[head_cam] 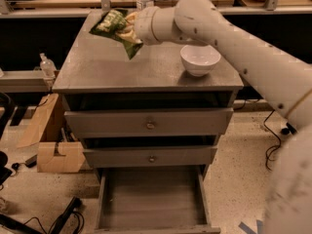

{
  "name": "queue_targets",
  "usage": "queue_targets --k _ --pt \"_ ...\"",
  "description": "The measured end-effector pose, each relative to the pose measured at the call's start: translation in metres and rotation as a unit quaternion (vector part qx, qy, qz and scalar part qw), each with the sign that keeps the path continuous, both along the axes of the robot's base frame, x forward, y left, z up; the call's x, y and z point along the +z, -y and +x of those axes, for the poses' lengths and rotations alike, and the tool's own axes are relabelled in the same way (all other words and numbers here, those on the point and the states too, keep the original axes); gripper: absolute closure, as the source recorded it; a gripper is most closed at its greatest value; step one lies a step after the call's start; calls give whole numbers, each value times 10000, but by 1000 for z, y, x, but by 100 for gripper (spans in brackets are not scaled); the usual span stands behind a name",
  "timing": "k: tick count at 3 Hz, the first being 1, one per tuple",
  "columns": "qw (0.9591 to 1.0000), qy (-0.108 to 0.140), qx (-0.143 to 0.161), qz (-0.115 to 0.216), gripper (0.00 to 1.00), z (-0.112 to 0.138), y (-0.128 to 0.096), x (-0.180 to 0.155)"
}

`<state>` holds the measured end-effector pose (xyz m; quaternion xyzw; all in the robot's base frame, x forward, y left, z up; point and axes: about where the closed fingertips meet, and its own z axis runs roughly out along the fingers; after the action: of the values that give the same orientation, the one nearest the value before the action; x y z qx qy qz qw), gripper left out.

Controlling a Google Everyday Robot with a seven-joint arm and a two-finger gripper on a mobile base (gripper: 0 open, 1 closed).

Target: Pick green jalapeno chip bag from bottom drawer and place on counter

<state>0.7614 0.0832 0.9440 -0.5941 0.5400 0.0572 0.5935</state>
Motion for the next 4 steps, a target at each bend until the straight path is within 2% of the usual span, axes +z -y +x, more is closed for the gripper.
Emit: queue_targets --k 1,2,4 --pt "9997 75 62 231 100 46 -21 5" --pt "9989 255 -9 388 85 58 -18 29" --pt "9991 204 45 363 38 55 -25 23"
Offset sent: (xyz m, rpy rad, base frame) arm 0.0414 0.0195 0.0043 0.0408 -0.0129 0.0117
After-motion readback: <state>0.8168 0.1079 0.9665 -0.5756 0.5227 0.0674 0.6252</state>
